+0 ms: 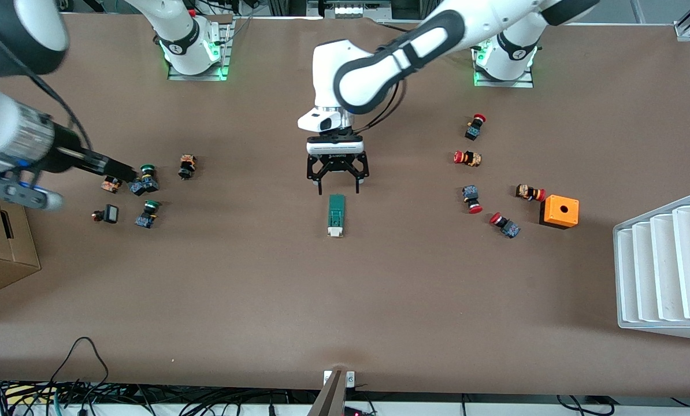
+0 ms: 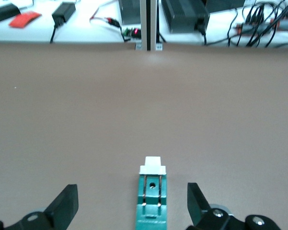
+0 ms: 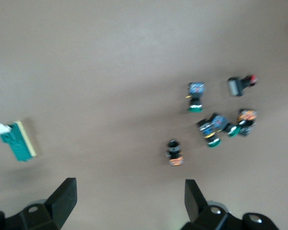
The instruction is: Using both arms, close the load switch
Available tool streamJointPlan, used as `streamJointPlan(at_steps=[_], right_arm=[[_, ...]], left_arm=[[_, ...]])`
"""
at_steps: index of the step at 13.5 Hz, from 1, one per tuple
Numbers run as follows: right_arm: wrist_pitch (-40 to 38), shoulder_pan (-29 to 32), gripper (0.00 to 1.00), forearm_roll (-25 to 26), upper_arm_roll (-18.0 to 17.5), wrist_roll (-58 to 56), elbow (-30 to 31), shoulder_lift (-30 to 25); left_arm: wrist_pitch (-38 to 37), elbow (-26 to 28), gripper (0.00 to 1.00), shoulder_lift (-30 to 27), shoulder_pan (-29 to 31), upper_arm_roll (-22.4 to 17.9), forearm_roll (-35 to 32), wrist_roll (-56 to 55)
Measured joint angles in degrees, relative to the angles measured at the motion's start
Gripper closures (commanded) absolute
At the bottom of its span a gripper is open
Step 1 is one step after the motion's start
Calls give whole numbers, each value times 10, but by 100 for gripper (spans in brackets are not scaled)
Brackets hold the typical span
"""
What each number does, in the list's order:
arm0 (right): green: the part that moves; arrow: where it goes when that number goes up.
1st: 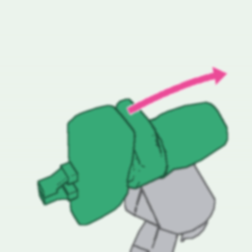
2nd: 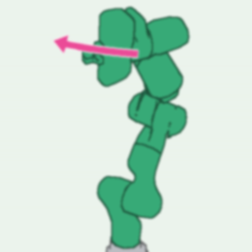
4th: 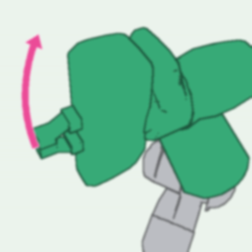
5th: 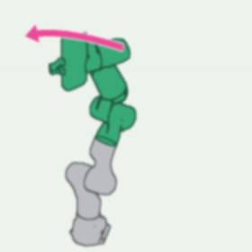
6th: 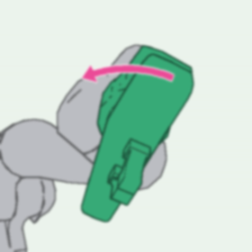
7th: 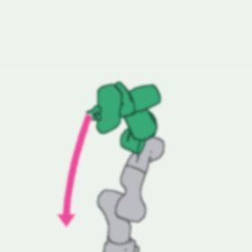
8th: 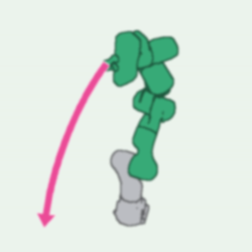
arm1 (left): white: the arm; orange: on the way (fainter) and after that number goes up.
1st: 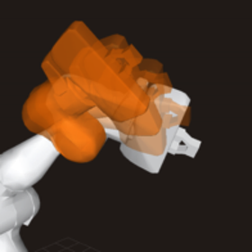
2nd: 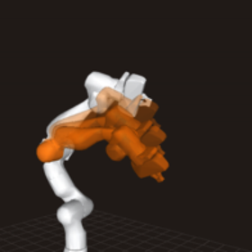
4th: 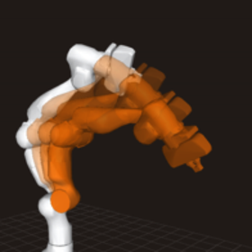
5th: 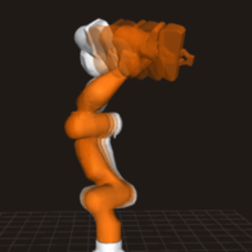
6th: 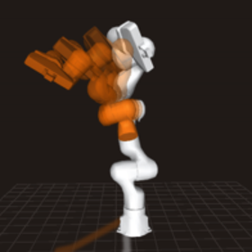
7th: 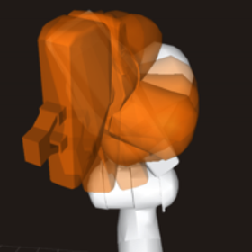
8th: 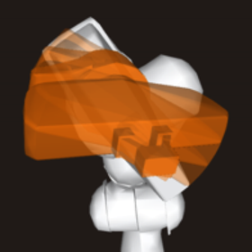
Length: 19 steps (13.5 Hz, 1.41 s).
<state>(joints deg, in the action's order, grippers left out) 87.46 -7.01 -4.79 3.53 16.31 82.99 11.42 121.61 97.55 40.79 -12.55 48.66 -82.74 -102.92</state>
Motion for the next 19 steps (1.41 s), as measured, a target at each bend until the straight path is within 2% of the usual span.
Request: streamJointPlan(at_steps=[2,4,9,12,14,17,19], right_arm=[[-1,28,0,16,0,-82,12,-17],[0,46,0,29,0,-146,15,-24],[7,48,0,47,-5,-176,15,-24],[17,49,0,48,-5,-176,14,-14],[21,48,0,54,-5,-176,2,-1],[21,48,0,57,-5,-176,-11,9],[20,48,0,61,-5,-176,-17,8]], left_arm=[[-23,-9,0,-3,48,49,72,88],[-75,-41,0,-6,67,73,162,187],[-253,-180,0,-7,80,80,351,463],[-342,-243,0,-8,127,85,446,601],[-379,-258,0,-8,173,96,482,667],[-416,-267,0,-7,223,109,486,732],[-435,-300,0,-8,242,108,485,768]])
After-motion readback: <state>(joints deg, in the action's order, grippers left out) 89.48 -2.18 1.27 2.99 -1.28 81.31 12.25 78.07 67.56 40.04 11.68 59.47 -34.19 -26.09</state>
